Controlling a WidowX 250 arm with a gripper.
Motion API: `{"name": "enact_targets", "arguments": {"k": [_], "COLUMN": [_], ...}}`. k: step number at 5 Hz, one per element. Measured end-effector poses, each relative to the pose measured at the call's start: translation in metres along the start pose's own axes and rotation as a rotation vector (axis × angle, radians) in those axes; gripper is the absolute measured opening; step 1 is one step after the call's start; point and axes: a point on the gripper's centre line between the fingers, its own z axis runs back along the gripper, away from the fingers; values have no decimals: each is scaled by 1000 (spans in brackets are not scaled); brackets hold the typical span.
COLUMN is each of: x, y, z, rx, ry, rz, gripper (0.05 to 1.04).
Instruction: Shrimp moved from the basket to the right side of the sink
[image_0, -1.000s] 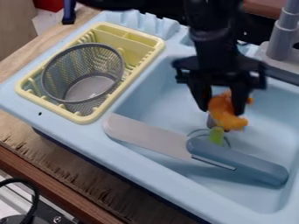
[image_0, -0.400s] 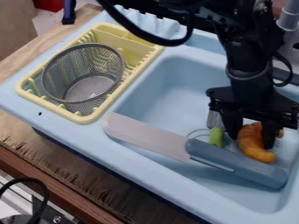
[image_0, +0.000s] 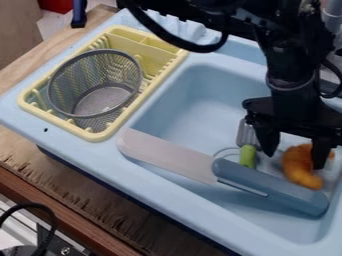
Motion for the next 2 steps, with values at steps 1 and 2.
{"name": "enact_targets", "arguments": {"k": [1,2], "x": [3,11], "y": [3,6], "z": [9,29], "rx": [-1,-6], "ry": [-21,-26], "rz": [29,92], "gripper": [999,999]}}
